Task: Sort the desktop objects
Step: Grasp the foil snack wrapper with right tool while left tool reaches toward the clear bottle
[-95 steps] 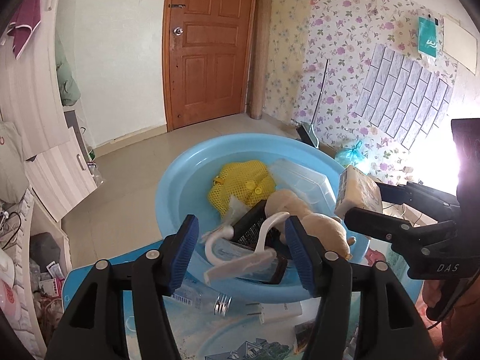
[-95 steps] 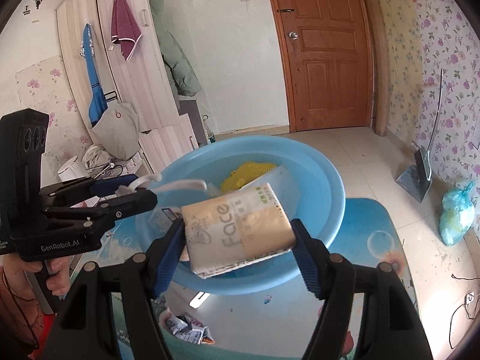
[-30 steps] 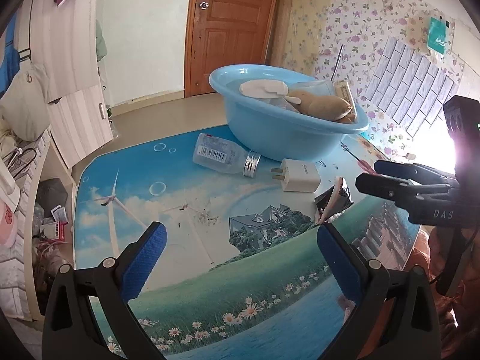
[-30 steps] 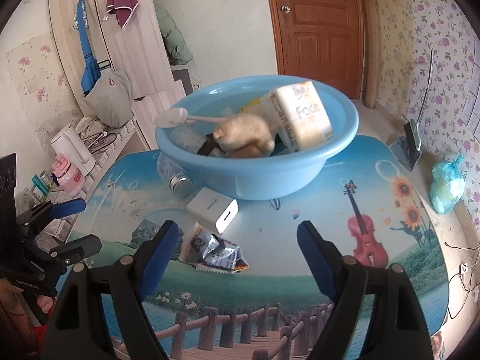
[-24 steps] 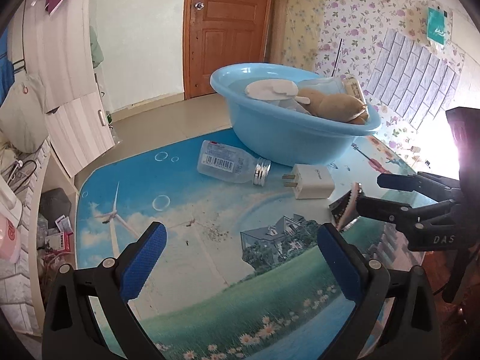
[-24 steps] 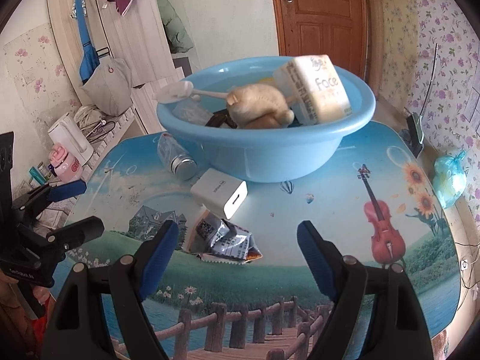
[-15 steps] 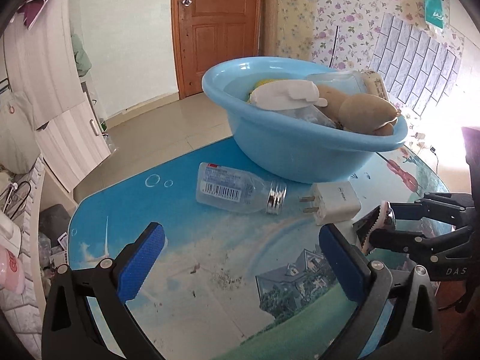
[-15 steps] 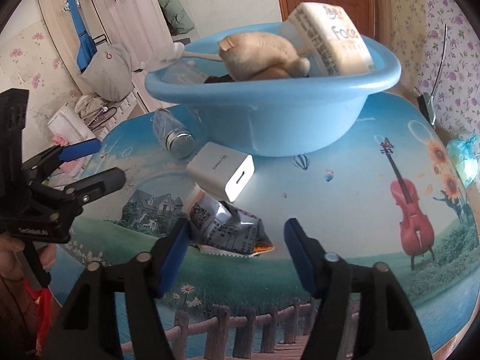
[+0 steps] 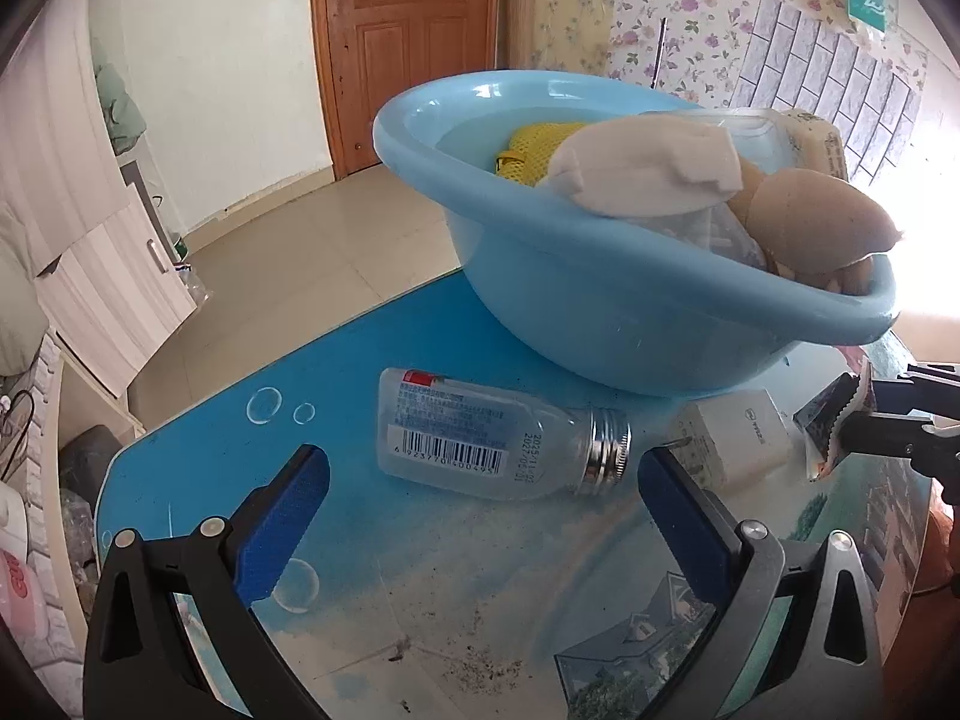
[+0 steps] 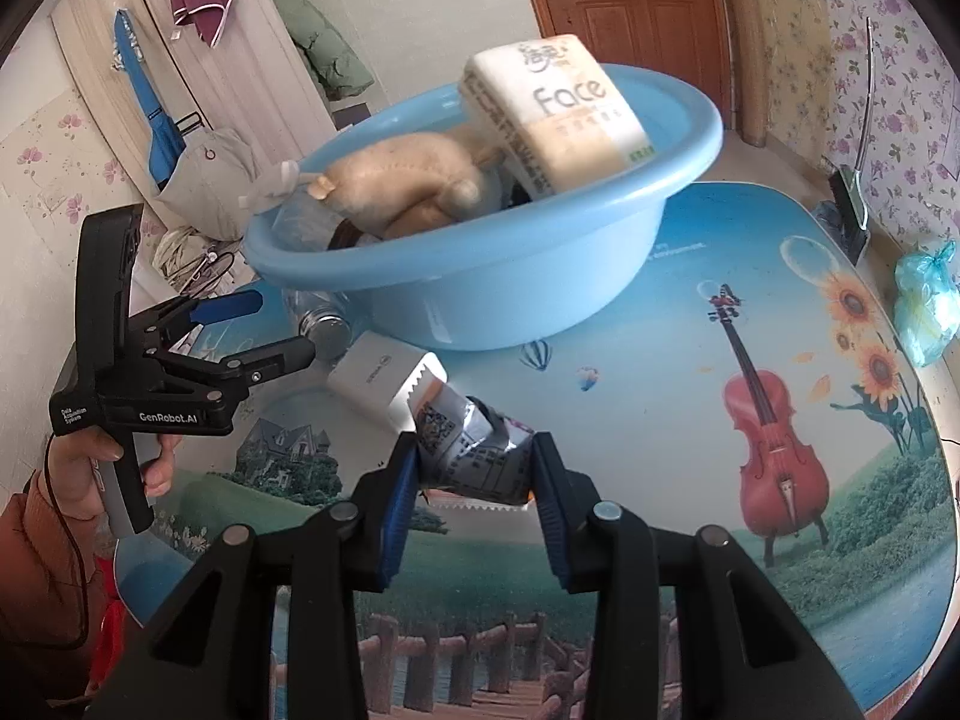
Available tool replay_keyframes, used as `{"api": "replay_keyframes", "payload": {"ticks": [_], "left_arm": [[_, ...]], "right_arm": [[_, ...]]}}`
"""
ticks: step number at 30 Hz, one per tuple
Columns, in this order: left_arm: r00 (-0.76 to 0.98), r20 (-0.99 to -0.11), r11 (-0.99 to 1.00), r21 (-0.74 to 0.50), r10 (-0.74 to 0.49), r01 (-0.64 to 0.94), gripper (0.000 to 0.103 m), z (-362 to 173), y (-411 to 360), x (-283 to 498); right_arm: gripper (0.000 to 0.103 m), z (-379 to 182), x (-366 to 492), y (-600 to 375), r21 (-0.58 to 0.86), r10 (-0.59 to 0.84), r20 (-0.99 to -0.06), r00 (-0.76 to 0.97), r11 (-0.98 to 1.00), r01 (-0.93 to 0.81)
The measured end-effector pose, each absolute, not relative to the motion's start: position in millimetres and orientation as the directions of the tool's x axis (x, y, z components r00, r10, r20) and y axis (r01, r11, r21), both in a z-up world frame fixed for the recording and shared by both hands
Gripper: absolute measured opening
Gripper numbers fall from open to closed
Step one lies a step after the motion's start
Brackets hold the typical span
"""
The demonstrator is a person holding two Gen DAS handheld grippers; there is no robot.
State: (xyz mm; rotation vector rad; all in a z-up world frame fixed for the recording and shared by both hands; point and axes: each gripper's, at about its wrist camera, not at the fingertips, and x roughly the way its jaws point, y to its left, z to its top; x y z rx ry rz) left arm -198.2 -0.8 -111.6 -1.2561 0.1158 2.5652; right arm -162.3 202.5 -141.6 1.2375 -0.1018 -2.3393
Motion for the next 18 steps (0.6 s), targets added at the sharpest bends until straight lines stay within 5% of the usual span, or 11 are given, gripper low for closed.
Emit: {"api": "replay_keyframes", "payload": {"ticks": [4,6,18], "left_arm": [[-0.572,-0.78,-0.954,-0.103,0.254,-0.283,0.1,-113.8,-5.4,-201.5],[-0.572,-0.779,-0.953,-0.107,0.257,-0.282,0.085,-113.1,-7.3,-199.5],[-0.608,-0.761,-0.963,-0.086,0.228,-0.254,0.085,-92.8,-7.4,-150.8]], "right_arm": [[0.036,-144.1,-168.7,204.4,0.285,-0.44,-0.765,-0.471,-0.886,0.365],[0.036,-143.6,-169.4,204.5,0.287,-0.442,-0.762,-0.473,-0.886,0.365],[0.036,-128.9,-153.6,199.6,0.258,-0.442,-0.75,-0.493,-0.881,0.397]]}}
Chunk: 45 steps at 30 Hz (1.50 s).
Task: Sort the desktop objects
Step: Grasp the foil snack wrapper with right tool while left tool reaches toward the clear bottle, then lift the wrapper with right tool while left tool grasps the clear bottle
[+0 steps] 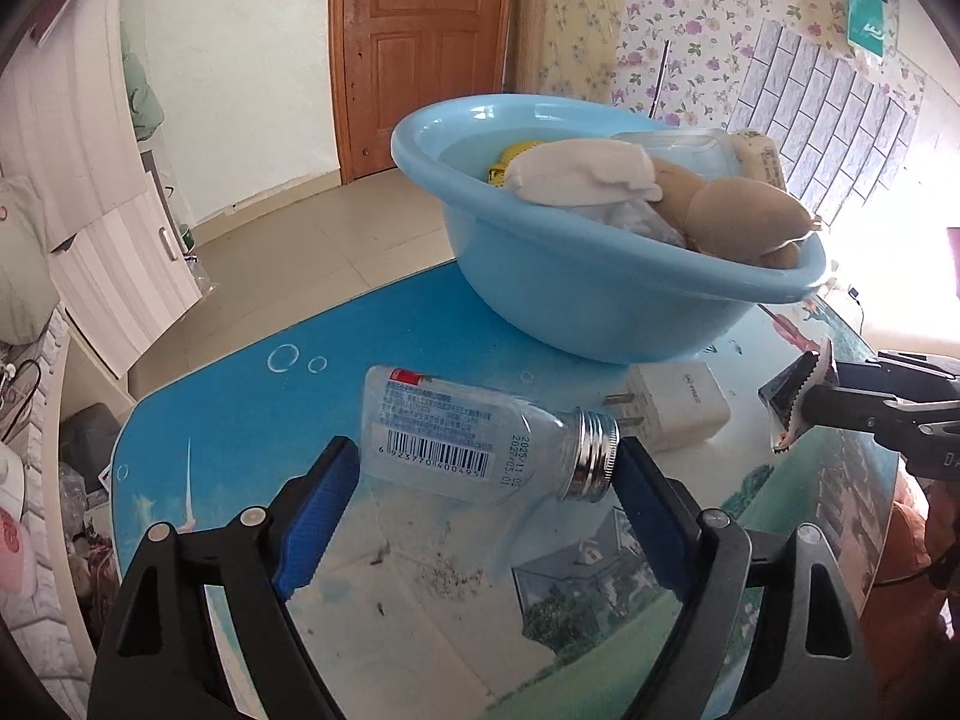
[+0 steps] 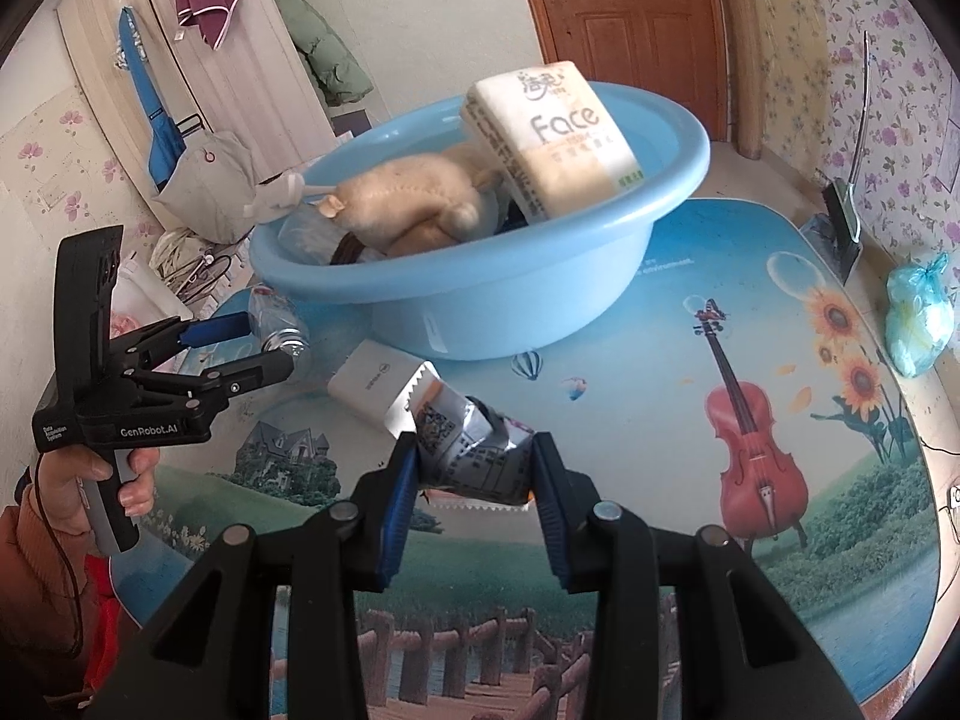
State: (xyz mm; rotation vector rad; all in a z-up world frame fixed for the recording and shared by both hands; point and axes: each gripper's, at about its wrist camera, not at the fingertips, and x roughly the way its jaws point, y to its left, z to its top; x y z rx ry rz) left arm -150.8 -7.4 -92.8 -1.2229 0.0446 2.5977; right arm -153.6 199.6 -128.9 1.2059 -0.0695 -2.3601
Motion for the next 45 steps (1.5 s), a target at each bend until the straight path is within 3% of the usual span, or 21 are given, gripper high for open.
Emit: {"api": "replay_keyframes", "payload": {"ticks": [21,24,28,30,45], "left_arm": [[-0.586,-0.788,-0.979,-0.102,0.188,-0.176,0.086,-98.0,14.7,-74.2],[-0.586,-0.789,-0.979,-0.103,0.188,-0.176,0.086,-99.4,13.5,-69.7],[-0.584,-0.791,-0.98,-0.104,0.185,-0.169,0.086,-102.7,12.0,-70.5],[-0.582,-0.793,-0.981,-0.102,0.18,-0.166,0.086,-105.1,11.9,-71.6],[-0.59,-0.795,-0.985,-0.051,0.139,-0.163,0.085,-121.8,19.7,-69.9]], "right_arm": [[0.037,-131.2,-101.7,200.3,0.149,-0.388,-0.772,-0.503,-0.881,0.45],[0.042,-136.2,-99.9,201.0,0.18,-0.409,-0.78,-0.474,-0.872,0.456],[0.072,-138.8,-97.8,194.1,0.138,-0.375,-0.79,-0.486,-0.88,0.455],[0.078,-140.5,-95.7,189.0,0.117,-0.365,-0.793,-0.488,-0.877,0.467],[0.078,-155.7,-95.3,174.1,0.006,-0.278,-0.815,-0.508,-0.881,0.473]]}}
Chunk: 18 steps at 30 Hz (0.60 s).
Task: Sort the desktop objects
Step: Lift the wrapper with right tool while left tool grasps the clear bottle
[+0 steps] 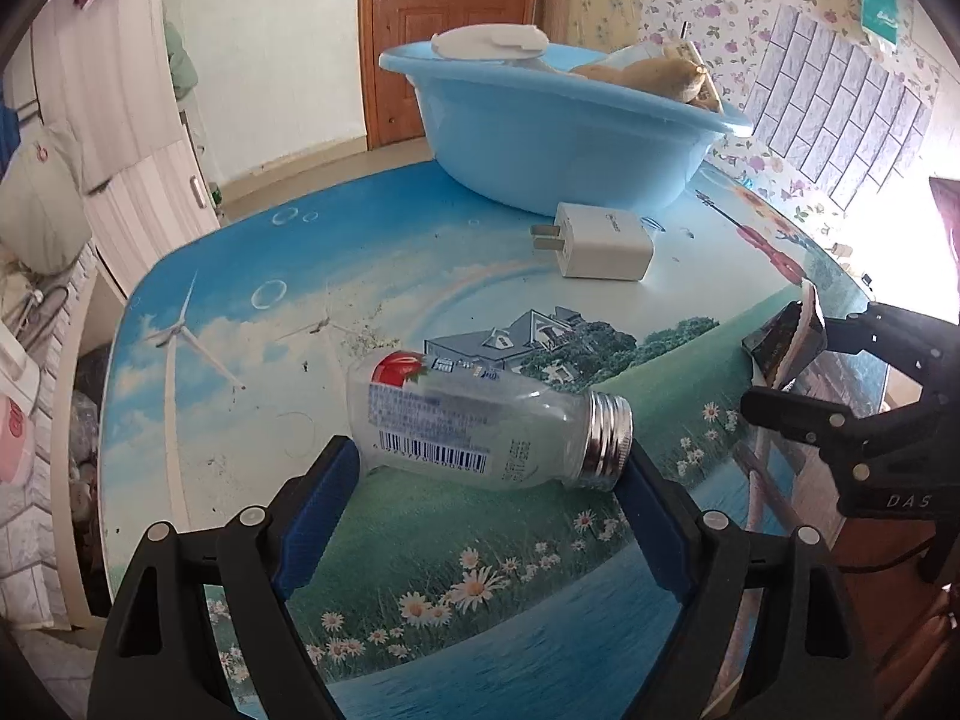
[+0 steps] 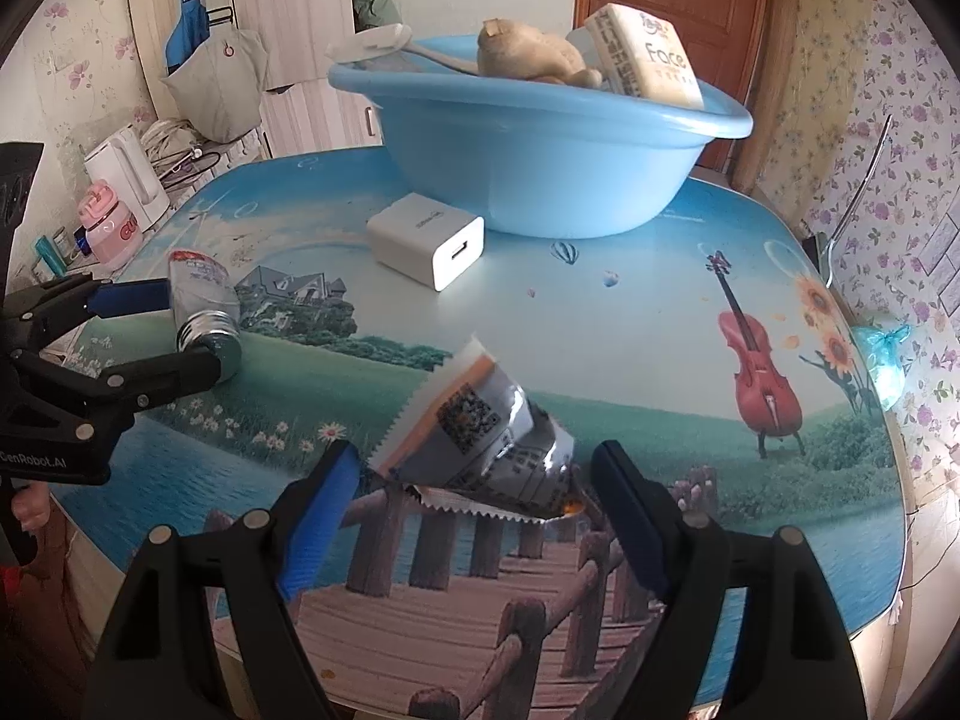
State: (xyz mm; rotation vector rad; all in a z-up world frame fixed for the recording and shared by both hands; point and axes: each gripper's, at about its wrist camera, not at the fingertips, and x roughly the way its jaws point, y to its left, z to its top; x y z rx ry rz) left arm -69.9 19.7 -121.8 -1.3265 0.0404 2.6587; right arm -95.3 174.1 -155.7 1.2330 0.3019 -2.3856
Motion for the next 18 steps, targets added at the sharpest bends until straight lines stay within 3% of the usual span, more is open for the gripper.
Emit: {"api": "replay_keyframes", "payload": {"ticks": [4,12,13,14,18], "left_arm": [[-0.588,-0.793,-0.983,-0.073,0.159,-0.168,0.084,-118.6,19.2,-69.8],[-0.639,-0.75,-0.983,-0.096,0.173,-0.155,0.083,-91.7,11.2,-67.3],[-0.644,-0.745,-0.983,-0.095,0.174,-0.155,0.079,-87.5,11.2,-67.2],[-0.651,-0.739,-0.983,-0.096,0.175,-0.156,0.067,-82.6,11.2,-67.6],[-0.669,-0.718,-0.98,-0.111,0.194,-0.165,0.065,-66.8,12.0,-71.5]], "right_arm": [[0.055,-152.7,-92.2,174.1,-0.004,-0.288,-0.809,-0.513,-0.869,0.494],[0.049,-143.8,-93.9,184.4,0.055,-0.339,-0.796,-0.501,-0.865,0.498],[0.048,-139.6,-94.3,187.0,0.063,-0.348,-0.789,-0.507,-0.866,0.496],[0.048,-135.7,-94.6,188.9,0.067,-0.354,-0.781,-0.515,-0.867,0.495],[0.047,-114.1,-95.9,198.6,0.092,-0.386,-0.738,-0.553,-0.87,0.484]]}}
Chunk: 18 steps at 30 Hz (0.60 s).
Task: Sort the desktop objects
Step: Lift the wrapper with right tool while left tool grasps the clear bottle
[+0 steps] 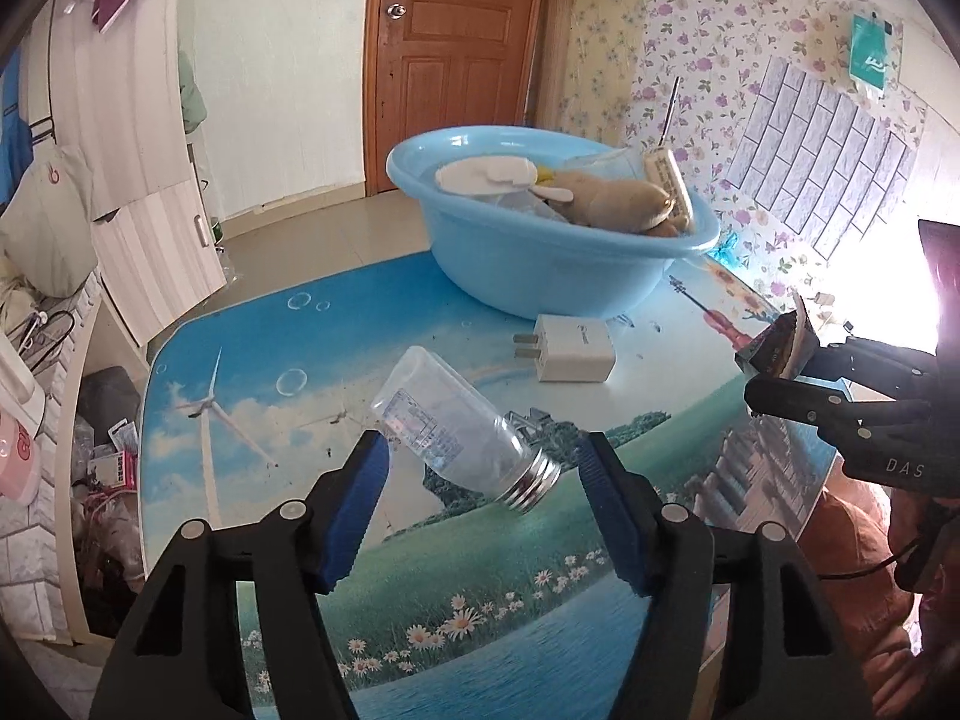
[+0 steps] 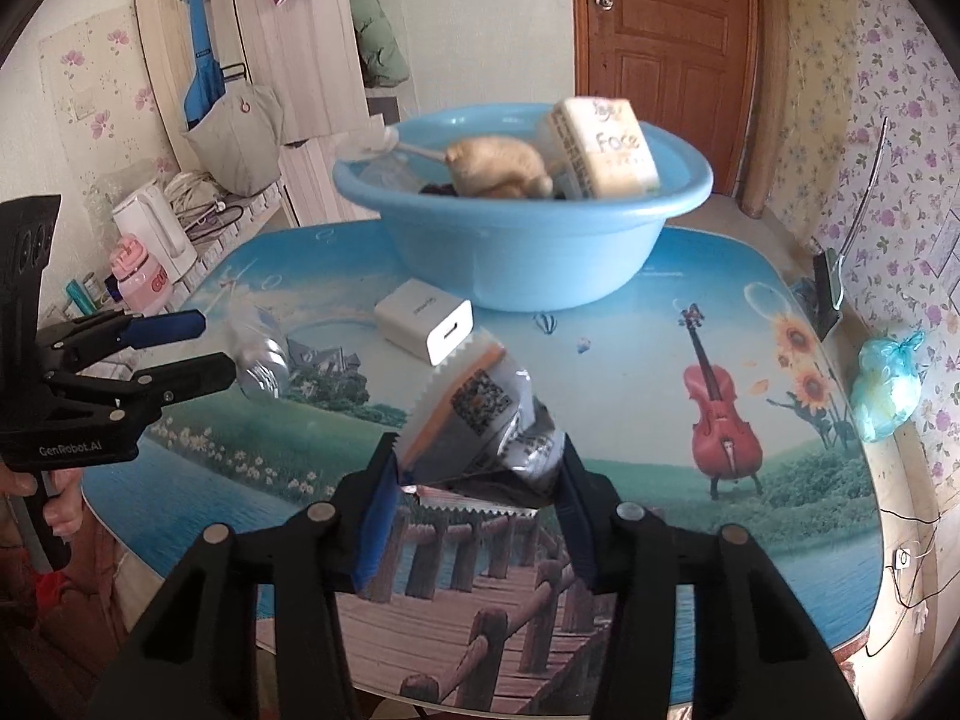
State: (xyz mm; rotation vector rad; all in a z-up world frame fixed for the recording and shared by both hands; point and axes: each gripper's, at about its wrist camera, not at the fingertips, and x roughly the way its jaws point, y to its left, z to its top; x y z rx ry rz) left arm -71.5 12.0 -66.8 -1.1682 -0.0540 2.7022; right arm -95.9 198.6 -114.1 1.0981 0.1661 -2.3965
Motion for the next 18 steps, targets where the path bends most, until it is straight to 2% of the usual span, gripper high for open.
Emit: {"api": "replay_keyframes", "payload": {"ticks": [4,6,7,14,18], "left_arm": [[-0.651,-0.732,-0.977,-0.096,0.198,-0.189,0.067,-71.5,16.7,-76.8],[-0.64,-0.744,-0.977,-0.086,0.193,-0.194,0.088,-79.2,18.0,-77.8],[-0.637,-0.749,-0.978,-0.074,0.182,-0.193,0.092,-82.8,18.3,-78.5],[-0.609,-0.771,-0.98,-0.106,0.187,-0.168,0.093,-99.7,11.3,-95.0],[-0.618,-0.771,-0.983,-0.051,0.151,-0.176,0.093,-105.2,11.9,-116.5]], "right_arm": [[0.047,-96.5,-100.3,202.3,0.114,-0.418,-0.702,-0.577,-0.865,0.489],[0.047,-93.8,-103.2,201.5,0.121,-0.425,-0.695,-0.579,-0.864,0.489],[0.047,-94.6,-104.5,201.3,0.124,-0.427,-0.697,-0.576,-0.863,0.489],[0.047,-117.0,-114.0,203.6,0.156,-0.422,-0.735,-0.531,-0.867,0.473],[0.047,-121.4,-118.2,205.1,0.163,-0.422,-0.741,-0.523,-0.868,0.469]]}}
